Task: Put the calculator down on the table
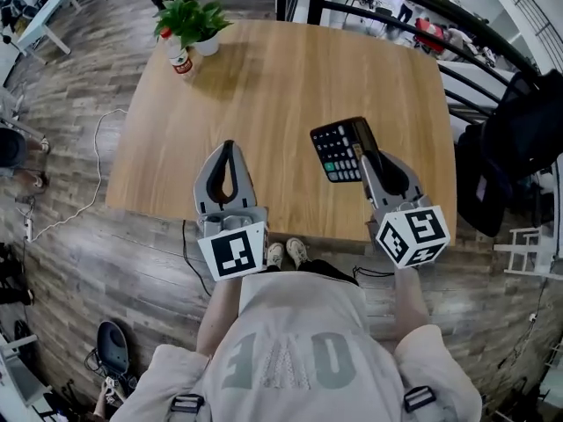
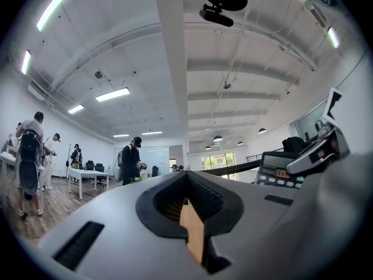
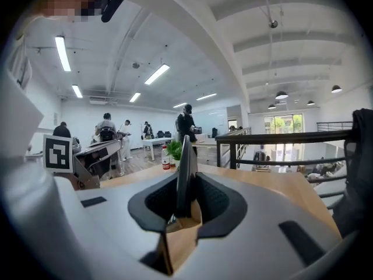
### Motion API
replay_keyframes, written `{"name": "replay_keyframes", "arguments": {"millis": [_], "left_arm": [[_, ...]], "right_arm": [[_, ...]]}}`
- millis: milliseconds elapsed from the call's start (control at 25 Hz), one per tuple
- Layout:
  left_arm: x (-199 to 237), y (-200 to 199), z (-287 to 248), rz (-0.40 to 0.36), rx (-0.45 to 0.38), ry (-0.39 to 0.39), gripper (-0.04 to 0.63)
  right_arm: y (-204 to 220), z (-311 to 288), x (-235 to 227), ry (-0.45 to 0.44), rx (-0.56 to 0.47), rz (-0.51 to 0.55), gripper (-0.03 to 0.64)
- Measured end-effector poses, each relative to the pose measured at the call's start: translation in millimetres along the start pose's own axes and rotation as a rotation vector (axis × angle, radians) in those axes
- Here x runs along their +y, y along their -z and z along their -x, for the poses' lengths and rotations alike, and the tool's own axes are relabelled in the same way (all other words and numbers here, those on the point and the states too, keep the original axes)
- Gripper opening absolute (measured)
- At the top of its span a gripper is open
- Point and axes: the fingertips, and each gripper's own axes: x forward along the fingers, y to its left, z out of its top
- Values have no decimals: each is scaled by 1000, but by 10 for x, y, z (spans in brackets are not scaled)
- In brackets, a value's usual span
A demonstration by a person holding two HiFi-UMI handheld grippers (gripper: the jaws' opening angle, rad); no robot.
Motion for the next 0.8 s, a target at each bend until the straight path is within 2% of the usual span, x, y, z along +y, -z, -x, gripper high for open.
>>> {"name": "replay_keyframes", "arguments": {"millis": [240,480,640,800], "left_arm": [[25,256,15,-11,87,-79,9],[36,769,287,-20,186,-173,9],[188,1137,490,-11,245,-218,9],[201,1280,559,6,296,-243,9]], "right_arm": [[178,-803,20,-321,190,125,81],[1133,-1282,294,-680,473,100,81],[1757,-1428,583,-830,633,57,81],[2062,-1413,704,-930,743,15,81]]}}
